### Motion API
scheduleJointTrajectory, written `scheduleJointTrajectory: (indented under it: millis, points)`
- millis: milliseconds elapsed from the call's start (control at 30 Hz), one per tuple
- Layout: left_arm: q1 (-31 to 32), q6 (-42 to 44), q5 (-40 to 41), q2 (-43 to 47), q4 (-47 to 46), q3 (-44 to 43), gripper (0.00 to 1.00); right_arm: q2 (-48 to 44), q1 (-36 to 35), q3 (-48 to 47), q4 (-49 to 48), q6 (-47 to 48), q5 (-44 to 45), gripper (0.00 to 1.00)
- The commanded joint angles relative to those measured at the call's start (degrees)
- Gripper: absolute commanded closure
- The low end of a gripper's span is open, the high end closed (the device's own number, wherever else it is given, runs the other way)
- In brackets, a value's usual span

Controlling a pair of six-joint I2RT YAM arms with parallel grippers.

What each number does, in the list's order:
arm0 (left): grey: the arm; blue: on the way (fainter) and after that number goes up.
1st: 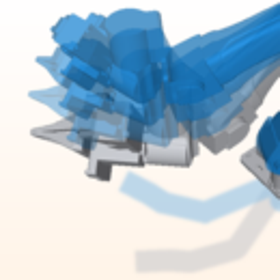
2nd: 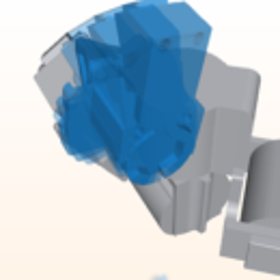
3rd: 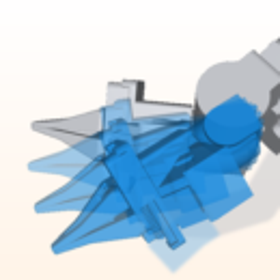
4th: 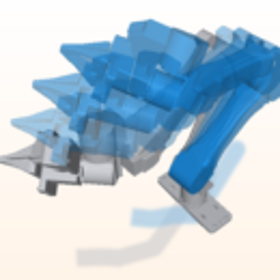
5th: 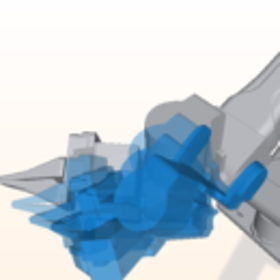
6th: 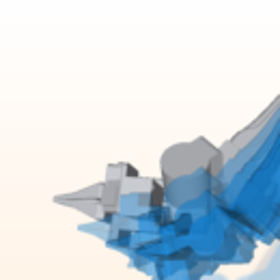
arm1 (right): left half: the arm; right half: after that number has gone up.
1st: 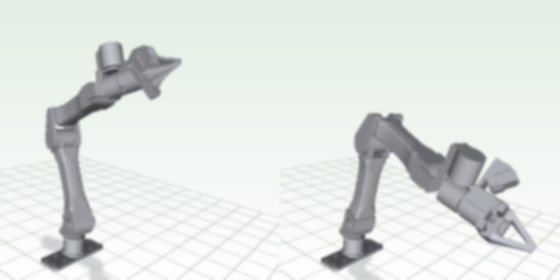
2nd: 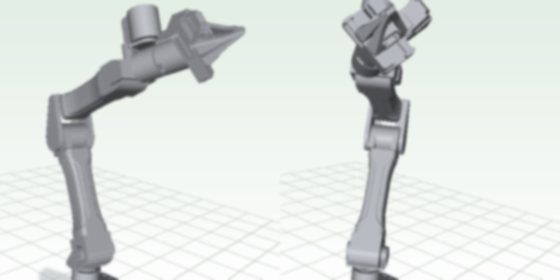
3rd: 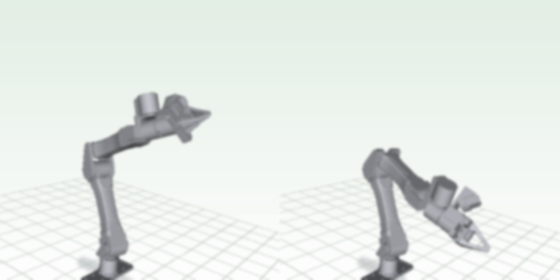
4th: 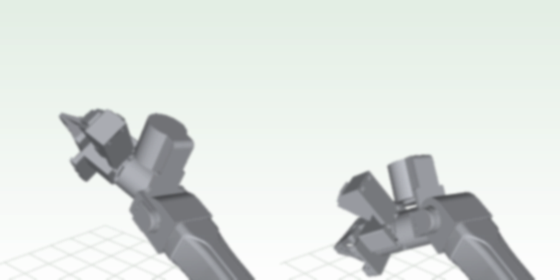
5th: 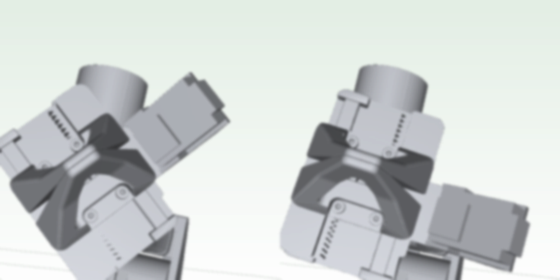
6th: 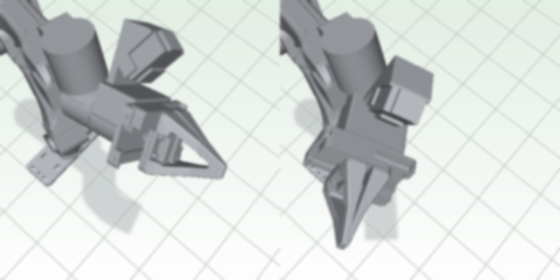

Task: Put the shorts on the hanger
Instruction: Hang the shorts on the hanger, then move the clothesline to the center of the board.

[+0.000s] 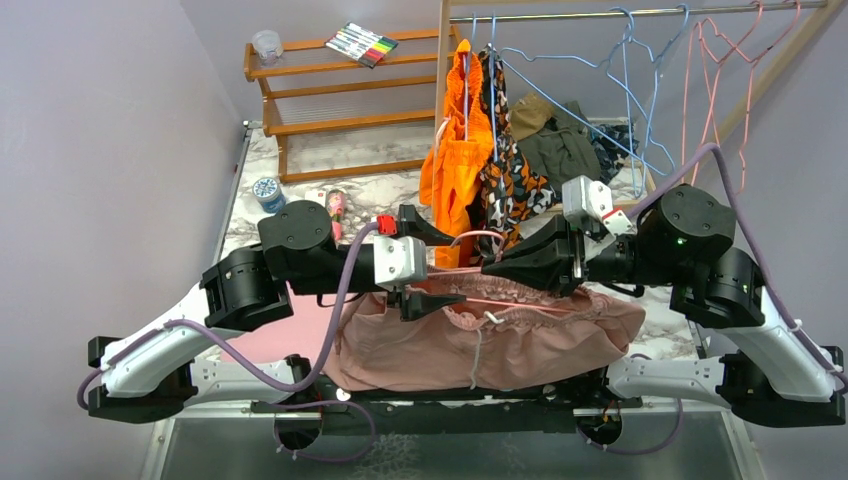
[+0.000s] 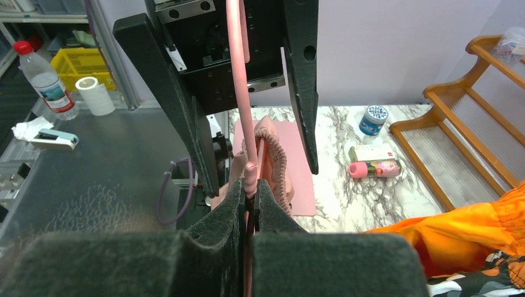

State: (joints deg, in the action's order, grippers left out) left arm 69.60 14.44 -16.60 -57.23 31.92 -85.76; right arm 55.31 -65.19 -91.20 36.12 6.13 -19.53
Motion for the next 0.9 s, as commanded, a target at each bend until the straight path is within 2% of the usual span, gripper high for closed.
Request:
scheduleJointTrajectory:
  millis: [0,233,433,533,700,867]
  points:
    - [0.0,1.1,1.6,-0.8,0.6,0.3,0.29,-0.6,-0.1,1.0,-1.4,0.8,1.1,0.99]
    - [0.0,0.9,0.8,-2.5,0.6,-0.1,0.42,-1.2,-0.1,2.5,-1.6,1.3,0.5,0.99]
    - [0.1,1.6,0.3,-2.9,0.6,1.1,0.49,-1.3,-0.1,3.2,-1.7,1.0,0.0,0.99]
    - [0.1,1.8,0.3,-3.1,0.6,1.4,0.56,-1.1,-0.1,3.3,-1.7,1.0,-0.3,0.99]
    - [0.0,2.3,0.2,-3.2,0.5,1.6,0.74,-1.0,-0.1,3.4,-1.6,0.9,-0.9,0.99]
    - [0.0,2.6,0.7,-2.7,0.4,1.8,1.0,-1.0,-0.1,3.4,-1.0,1.0,-1.8,0.99]
